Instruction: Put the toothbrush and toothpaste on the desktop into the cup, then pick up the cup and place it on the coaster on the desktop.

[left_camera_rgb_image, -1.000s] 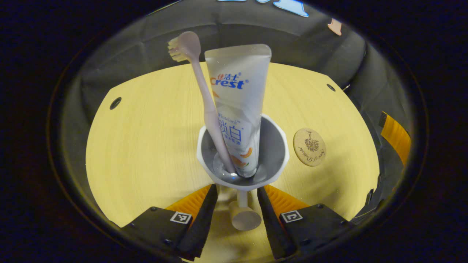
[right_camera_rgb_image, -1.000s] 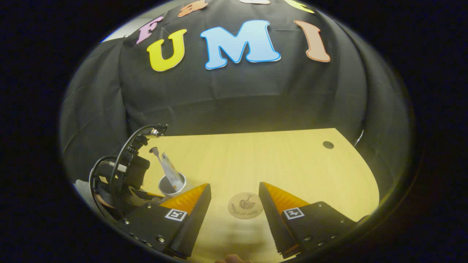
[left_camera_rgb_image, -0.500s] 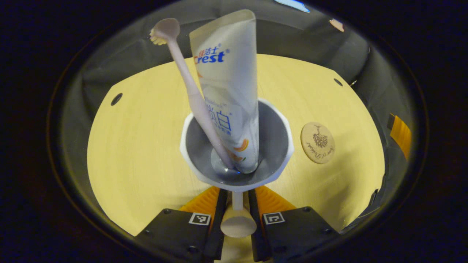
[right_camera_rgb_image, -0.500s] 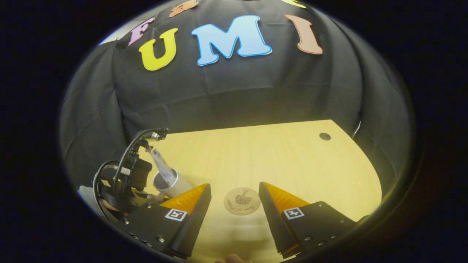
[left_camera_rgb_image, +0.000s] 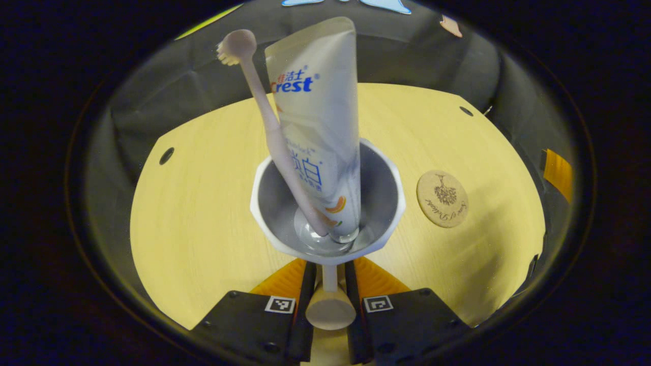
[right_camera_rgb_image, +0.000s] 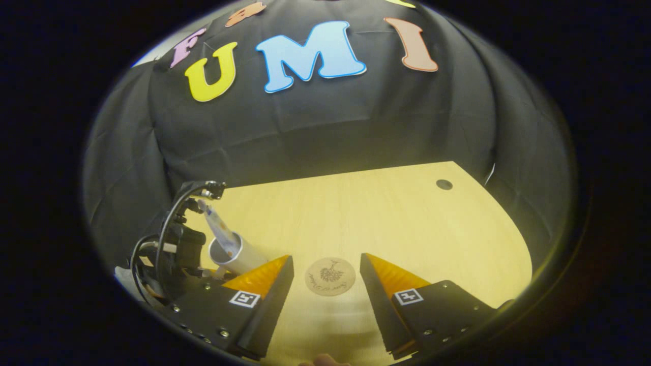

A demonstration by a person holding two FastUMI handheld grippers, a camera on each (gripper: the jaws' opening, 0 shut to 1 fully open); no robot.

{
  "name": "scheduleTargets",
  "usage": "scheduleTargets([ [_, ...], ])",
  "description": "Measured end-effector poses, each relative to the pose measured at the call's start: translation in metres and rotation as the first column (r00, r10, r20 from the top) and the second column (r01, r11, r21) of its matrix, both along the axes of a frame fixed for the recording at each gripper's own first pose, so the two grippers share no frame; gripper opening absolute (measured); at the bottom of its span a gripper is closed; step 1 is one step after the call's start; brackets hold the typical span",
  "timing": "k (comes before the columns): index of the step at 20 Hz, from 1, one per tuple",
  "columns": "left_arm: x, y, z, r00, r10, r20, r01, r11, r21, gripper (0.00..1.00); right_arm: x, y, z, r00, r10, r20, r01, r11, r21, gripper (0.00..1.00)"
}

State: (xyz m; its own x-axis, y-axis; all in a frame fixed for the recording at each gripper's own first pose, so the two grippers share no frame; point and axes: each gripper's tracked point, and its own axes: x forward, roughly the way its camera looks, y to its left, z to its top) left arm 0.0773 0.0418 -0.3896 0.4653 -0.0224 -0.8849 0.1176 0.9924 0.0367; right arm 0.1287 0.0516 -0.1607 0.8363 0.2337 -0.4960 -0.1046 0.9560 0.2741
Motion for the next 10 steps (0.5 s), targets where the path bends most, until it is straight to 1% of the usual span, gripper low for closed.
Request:
scheduleTargets([
  [1, 0.002, -0.002, 0.002, 1.0, -0.008, 0.012, 0.008, 1.0, 0.01, 0.35, 0.0, -0.002, -0.001, 1.0, -0.005, -0.001, 0.005, 1.0, 0.002, 0.79],
  [4, 0.005, -0.018, 0.012, 0.998, -0.048, 0.031, 0.048, 0.999, 0.009, 0.34, -0.002, -0.01, 0.002, 1.0, -0.019, 0.002, 0.019, 1.0, 0.005, 0.8],
  [8, 0.01, -0.058, 0.018, 0.993, -0.105, 0.046, 0.106, 0.994, -0.025, 0.34, -0.005, -0.024, 0.005, 0.999, -0.036, 0.012, 0.036, 0.999, 0.001, 0.81],
  [9, 0.011, -0.07, 0.014, 0.992, -0.117, 0.047, 0.118, 0.992, -0.036, 0.4, -0.007, -0.03, 0.005, 0.999, -0.042, 0.014, 0.042, 0.999, -0.004, 0.81],
  [10, 0.014, -0.079, 0.01, 0.99, -0.13, 0.048, 0.132, 0.99, -0.04, 0.34, -0.008, -0.036, 0.006, 0.999, -0.049, 0.016, 0.049, 0.999, -0.008, 0.81],
])
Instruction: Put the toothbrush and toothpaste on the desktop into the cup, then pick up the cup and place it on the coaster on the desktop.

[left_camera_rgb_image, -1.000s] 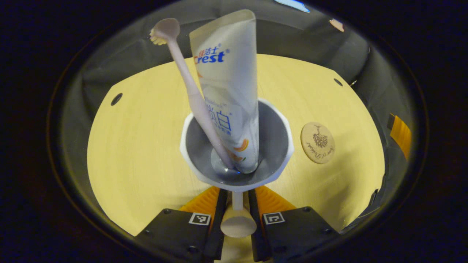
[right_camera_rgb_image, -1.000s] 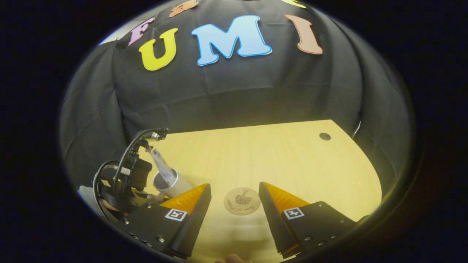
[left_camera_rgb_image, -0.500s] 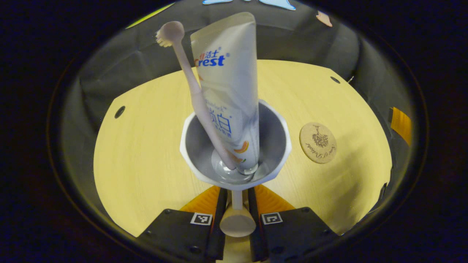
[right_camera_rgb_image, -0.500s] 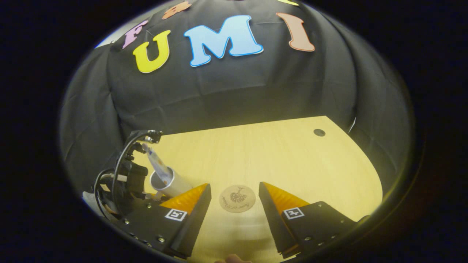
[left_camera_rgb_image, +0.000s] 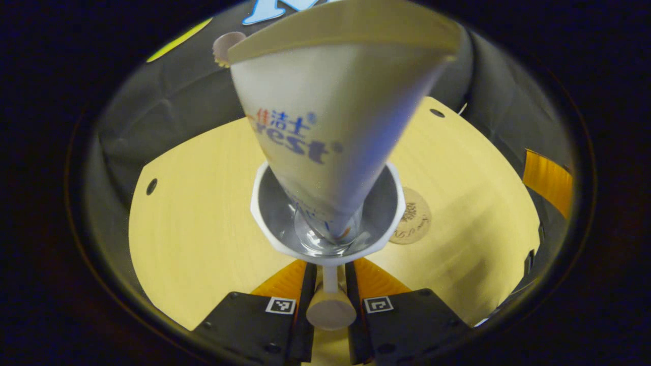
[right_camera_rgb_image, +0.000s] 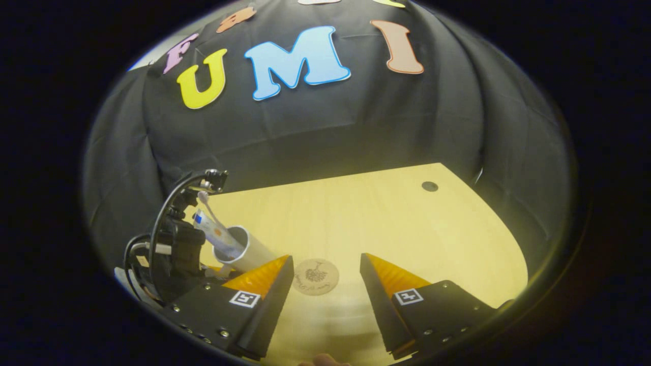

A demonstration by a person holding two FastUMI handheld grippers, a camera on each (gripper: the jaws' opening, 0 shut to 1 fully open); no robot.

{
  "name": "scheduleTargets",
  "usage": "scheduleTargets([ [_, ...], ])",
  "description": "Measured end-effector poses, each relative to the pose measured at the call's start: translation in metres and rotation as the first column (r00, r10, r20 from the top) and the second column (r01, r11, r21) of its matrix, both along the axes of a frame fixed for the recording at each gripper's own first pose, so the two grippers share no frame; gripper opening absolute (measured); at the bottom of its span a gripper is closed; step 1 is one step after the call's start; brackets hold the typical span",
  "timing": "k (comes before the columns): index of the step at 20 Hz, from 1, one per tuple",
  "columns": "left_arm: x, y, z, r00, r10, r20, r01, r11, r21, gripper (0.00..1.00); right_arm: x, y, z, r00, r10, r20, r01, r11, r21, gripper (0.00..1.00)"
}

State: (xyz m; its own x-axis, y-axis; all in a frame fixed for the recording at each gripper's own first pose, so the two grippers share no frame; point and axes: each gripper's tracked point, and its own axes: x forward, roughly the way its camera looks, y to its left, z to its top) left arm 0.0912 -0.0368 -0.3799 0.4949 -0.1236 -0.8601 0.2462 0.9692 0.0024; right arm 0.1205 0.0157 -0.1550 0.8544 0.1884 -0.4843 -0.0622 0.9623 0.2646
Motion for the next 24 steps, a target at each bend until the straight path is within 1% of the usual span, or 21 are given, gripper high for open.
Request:
scheduleTargets([
  [3, 0.007, -0.011, -0.004, 0.999, -0.045, -0.004, 0.045, 0.999, -0.012, 0.34, -0.006, -0.026, -0.005, 0.999, -0.039, -0.008, 0.039, 0.999, 0.0, 0.8],
  [4, 0.009, -0.013, -0.006, 0.998, -0.062, -0.007, 0.062, 0.998, -0.013, 0.4, -0.008, -0.037, -0.007, 0.998, -0.056, -0.012, 0.056, 0.998, 0.003, 0.8],
  [5, 0.011, -0.012, -0.009, 0.997, -0.075, -0.015, 0.075, 0.997, -0.01, 0.34, -0.011, -0.049, -0.008, 0.997, -0.072, -0.016, 0.072, 0.997, 0.004, 0.8],
  [9, 0.012, -0.013, -0.021, 0.996, -0.078, -0.037, 0.078, 0.997, -0.008, 0.34, -0.014, -0.071, -0.014, 0.995, -0.098, -0.027, 0.099, 0.995, 0.008, 0.79],
  [12, 0.013, -0.011, -0.027, 0.996, -0.061, -0.069, 0.061, 0.998, -0.012, 0.34, -0.017, -0.082, -0.019, 0.994, -0.101, -0.041, 0.102, 0.995, 0.017, 0.8],
  [14, 0.011, -0.006, -0.027, 0.996, -0.053, -0.07, 0.053, 0.999, -0.004, 0.34, -0.017, -0.089, -0.021, 0.994, -0.1, -0.043, 0.101, 0.995, 0.015, 0.81],
  [15, 0.011, -0.006, -0.028, 0.996, -0.052, -0.074, 0.053, 0.999, 0.002, 0.35, -0.017, -0.09, -0.021, 0.994, -0.1, -0.044, 0.101, 0.995, 0.02, 0.81],
  [16, 0.009, -0.009, -0.028, 0.996, -0.05, -0.074, 0.051, 0.999, 0.011, 0.37, -0.017, -0.091, -0.021, 0.994, -0.099, -0.046, 0.1, 0.995, 0.027, 0.81],
  [17, 0.009, -0.01, -0.026, 0.996, -0.049, -0.075, 0.051, 0.998, 0.02, 0.35, -0.017, -0.091, -0.022, 0.994, -0.095, -0.049, 0.097, 0.995, 0.033, 0.8],
  [20, 0.008, -0.011, -0.026, 0.996, -0.046, -0.079, 0.048, 0.998, 0.027, 0.36, -0.015, -0.091, -0.021, 0.995, -0.086, -0.046, 0.087, 0.996, 0.034, 0.81],
  [22, 0.009, -0.012, -0.032, 0.996, -0.032, -0.085, 0.032, 0.999, -0.006, 0.43, -0.015, -0.092, -0.017, 0.996, -0.076, -0.041, 0.077, 0.996, 0.033, 0.81],
  [23, 0.009, -0.012, -0.031, 0.997, -0.027, -0.078, 0.026, 1.0, -0.012, 0.42, -0.015, -0.093, -0.015, 0.997, -0.072, -0.031, 0.073, 0.997, 0.016, 0.81],
  [24, 0.01, -0.015, -0.028, 0.997, -0.023, -0.068, 0.021, 0.999, -0.028, 0.6, -0.015, -0.094, -0.014, 0.998, -0.066, -0.023, 0.066, 0.998, -0.003, 0.8],
])
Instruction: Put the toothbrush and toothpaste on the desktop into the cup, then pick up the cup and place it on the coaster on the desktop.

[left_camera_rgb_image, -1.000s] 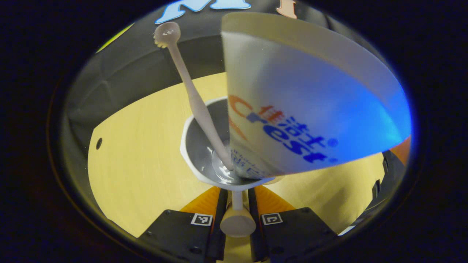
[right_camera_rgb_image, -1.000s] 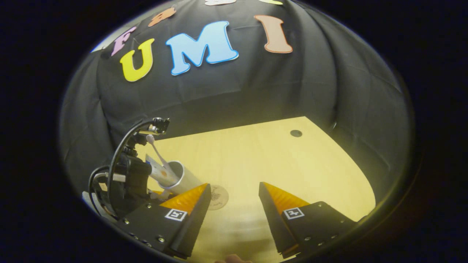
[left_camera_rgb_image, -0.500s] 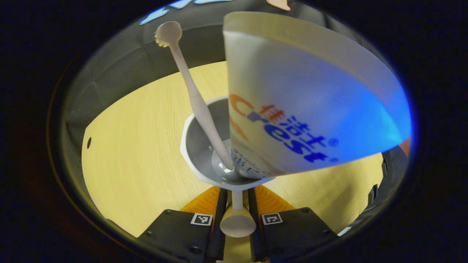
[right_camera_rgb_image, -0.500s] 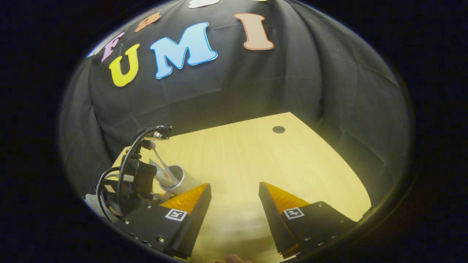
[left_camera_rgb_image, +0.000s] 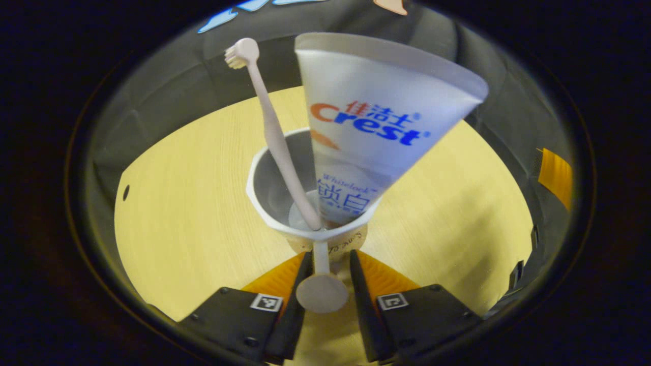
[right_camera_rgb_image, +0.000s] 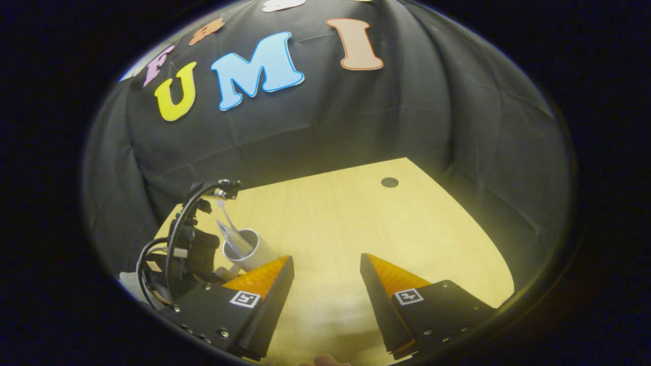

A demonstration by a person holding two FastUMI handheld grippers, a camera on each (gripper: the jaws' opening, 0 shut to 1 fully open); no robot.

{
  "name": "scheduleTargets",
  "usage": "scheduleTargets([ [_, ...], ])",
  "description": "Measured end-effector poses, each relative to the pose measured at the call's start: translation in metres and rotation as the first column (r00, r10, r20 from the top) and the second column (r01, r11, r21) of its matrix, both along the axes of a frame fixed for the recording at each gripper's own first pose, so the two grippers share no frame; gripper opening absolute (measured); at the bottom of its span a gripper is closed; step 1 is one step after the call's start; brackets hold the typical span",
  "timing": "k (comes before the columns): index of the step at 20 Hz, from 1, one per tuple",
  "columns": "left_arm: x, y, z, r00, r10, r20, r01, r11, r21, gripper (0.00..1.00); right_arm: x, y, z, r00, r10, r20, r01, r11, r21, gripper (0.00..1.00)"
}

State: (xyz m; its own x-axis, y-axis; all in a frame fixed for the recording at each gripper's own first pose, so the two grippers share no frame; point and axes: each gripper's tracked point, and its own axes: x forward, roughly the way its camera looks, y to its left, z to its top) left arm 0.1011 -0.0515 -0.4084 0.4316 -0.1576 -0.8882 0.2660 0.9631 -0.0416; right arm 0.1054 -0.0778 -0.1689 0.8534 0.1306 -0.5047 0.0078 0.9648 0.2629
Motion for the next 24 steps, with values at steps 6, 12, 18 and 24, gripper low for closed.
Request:
scheduleTargets([
  [6, -0.011, -0.001, 0.072, 0.973, 0.102, 0.208, -0.085, 0.992, -0.091, 0.98, -0.003, 0.009, 0.038, 0.992, 0.085, 0.095, -0.077, 0.994, -0.083, 0.8],
  [12, -0.022, 0.013, 0.169, 0.843, 0.211, 0.495, -0.119, 0.97, -0.211, 0.92, -0.018, 0.029, 0.085, 0.969, 0.108, 0.222, -0.082, 0.989, -0.124, 0.8],
  [18, -0.046, 0.059, 0.245, 0.68, 0.306, 0.667, -0.167, 0.949, -0.266, 0.91, -0.046, 0.053, 0.124, 0.925, 0.095, 0.369, -0.042, 0.988, -0.149, 0.78],
  [24, -0.054, 0.084, 0.278, 0.546, 0.342, 0.765, -0.186, 0.939, -0.288, 0.98, -0.06, 0.052, 0.134, 0.892, 0.008, 0.452, 0.045, 0.993, -0.108, 0.8],
])
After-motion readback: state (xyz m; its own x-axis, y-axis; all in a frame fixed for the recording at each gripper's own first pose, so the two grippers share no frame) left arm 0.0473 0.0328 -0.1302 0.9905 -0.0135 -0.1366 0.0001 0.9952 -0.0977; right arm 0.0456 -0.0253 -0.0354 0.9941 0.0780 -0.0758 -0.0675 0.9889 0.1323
